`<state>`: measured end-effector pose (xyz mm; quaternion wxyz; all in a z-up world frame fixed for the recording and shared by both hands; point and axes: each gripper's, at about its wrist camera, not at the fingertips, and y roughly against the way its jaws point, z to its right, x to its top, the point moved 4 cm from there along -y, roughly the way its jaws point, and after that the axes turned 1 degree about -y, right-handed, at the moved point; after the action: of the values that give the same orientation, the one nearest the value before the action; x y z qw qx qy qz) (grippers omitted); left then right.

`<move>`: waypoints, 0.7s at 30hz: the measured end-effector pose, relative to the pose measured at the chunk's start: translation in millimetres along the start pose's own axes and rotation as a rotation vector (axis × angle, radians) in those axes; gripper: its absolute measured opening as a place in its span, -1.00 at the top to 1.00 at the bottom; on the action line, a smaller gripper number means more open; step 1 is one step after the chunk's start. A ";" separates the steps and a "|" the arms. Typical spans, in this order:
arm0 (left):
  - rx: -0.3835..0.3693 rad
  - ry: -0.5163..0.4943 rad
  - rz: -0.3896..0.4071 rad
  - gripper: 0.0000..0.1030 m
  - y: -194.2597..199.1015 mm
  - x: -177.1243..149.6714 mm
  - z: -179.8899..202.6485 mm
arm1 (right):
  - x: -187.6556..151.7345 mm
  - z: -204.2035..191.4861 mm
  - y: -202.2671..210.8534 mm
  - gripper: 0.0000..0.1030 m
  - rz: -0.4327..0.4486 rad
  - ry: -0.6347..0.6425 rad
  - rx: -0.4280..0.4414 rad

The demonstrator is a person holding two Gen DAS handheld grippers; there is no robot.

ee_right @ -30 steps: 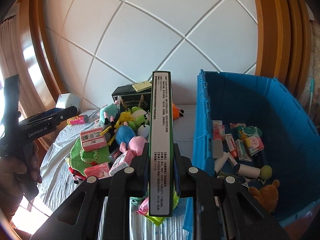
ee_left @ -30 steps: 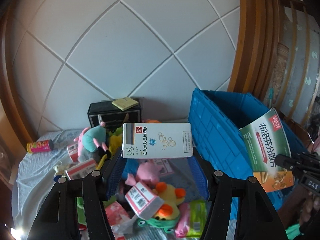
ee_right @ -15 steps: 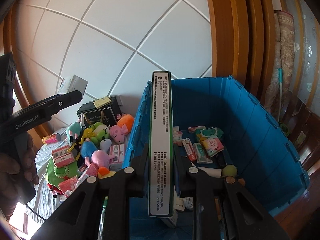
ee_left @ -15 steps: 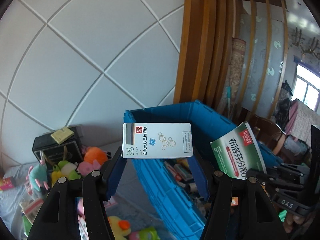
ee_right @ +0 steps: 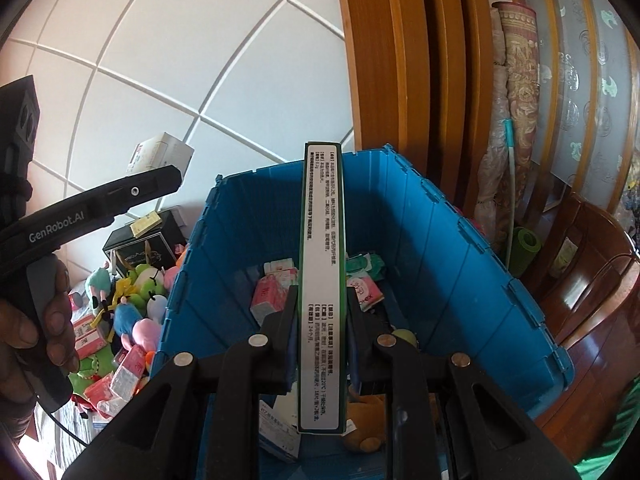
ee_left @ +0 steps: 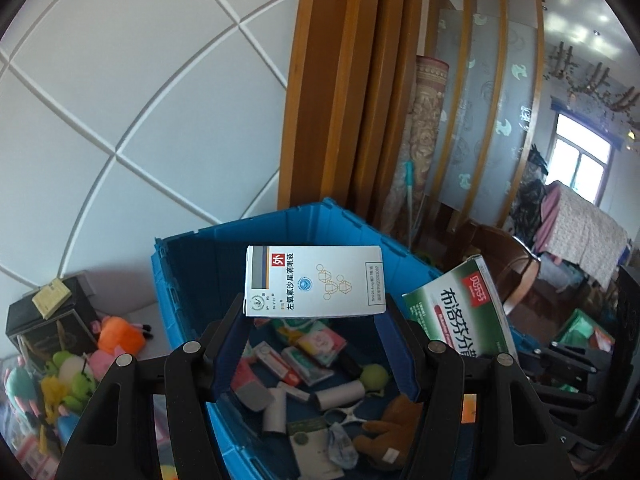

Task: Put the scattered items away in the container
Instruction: 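Carry the white box and green box up and over the blue crate, then open both tools to drop the boxes into the crate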

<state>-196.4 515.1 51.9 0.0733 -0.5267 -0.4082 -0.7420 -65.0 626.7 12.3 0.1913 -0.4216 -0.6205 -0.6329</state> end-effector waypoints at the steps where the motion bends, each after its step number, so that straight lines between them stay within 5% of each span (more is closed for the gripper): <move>1: -0.005 -0.002 -0.005 -0.20 -4.6 1.7 3.9 | 0.8 4.3 -1.1 0.63 -0.002 -0.003 -0.006; 11: -0.034 -0.014 -0.028 -0.21 -29.7 7.3 27.2 | 12.3 27.5 -9.6 0.63 -0.006 -0.023 -0.026; 14: -0.029 -0.009 -0.068 -0.35 -40.3 8.9 29.3 | 16.1 30.1 -16.4 0.63 -0.024 -0.020 -0.026; 15: -0.020 -0.012 -0.085 -0.62 -43.6 8.9 29.4 | 16.8 31.2 -19.3 0.56 -0.033 -0.018 -0.039; 18: -0.008 -0.008 -0.102 -0.73 -47.5 7.1 26.9 | 19.4 35.0 -15.8 -0.47 0.004 -0.031 -0.046; 21: 0.000 0.014 -0.108 -0.97 -46.0 4.1 20.4 | 18.2 36.1 -15.1 -0.48 0.005 -0.039 -0.047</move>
<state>-208.2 560.6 33.3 0.0362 -0.4986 -0.4355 -0.7486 -76.3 668.4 12.4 0.1709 -0.4400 -0.6079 -0.6385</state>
